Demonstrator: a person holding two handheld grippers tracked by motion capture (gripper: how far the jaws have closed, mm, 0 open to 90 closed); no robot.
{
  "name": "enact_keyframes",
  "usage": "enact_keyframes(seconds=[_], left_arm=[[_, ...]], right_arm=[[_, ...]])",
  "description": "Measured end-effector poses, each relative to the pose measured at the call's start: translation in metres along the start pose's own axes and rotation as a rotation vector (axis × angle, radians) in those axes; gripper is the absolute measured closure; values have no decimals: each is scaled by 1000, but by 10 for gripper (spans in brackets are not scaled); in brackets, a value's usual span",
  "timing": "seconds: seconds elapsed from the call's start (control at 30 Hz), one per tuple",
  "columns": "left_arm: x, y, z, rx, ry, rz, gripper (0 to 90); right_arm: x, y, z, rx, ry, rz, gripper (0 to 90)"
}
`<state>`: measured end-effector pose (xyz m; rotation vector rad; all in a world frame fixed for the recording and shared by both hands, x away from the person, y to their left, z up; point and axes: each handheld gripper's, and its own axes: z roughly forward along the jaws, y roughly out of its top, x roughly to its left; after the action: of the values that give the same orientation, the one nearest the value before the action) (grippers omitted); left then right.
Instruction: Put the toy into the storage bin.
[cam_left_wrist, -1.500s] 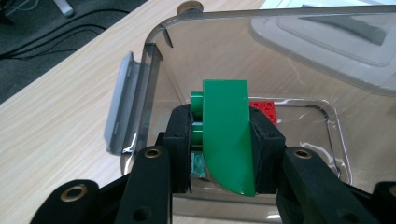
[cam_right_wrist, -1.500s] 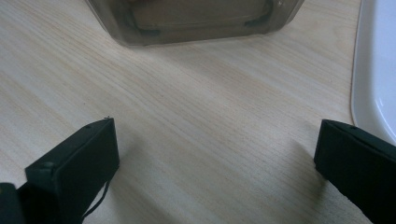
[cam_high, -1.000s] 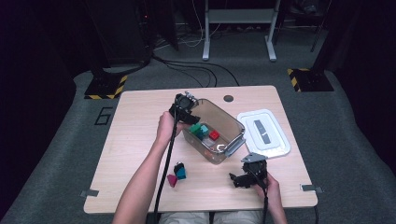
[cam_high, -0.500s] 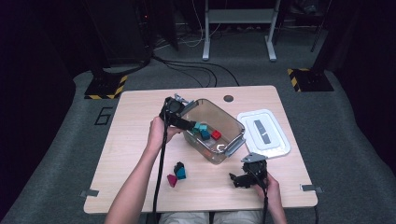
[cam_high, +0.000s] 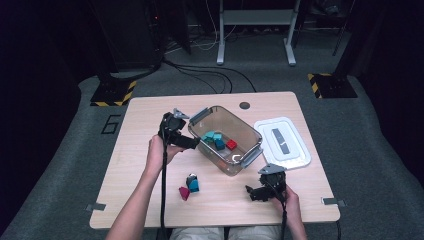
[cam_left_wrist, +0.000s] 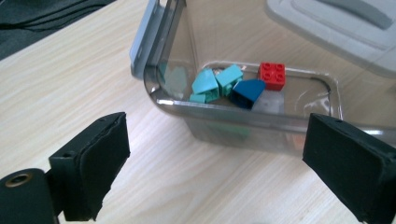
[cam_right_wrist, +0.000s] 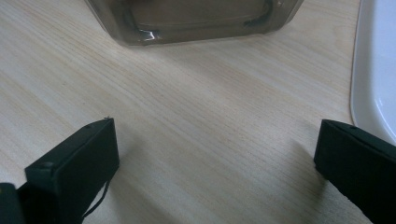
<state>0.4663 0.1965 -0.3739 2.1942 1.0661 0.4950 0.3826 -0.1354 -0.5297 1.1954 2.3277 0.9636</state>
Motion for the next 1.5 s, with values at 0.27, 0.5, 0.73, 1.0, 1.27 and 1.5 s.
enact_keyframes(seconds=[0.27, 0.5, 0.73, 1.0, 1.27, 1.5], left_arm=[[5, -25, 1, 11, 5, -33, 37], [7, -47, 5, 23, 7, -63, 37], [5, -66, 13, 50, -8, -65, 40], [-4, -84, 28, 84, -47, -58, 53], [-18, -96, 39, 124, -79, -38, 53], [-19, -108, 49, 155, -74, -46, 48]], right_arm=[[0, 0, 0, 0, -2, -1, 0], [0, 0, 0, 0, -2, 0, 0], [0, 0, 0, 0, 0, 0, 0], [0, 0, 0, 0, 0, 0, 0], [0, 0, 0, -1, 0, 0, 0], [0, 0, 0, 0, 0, 0, 0]])
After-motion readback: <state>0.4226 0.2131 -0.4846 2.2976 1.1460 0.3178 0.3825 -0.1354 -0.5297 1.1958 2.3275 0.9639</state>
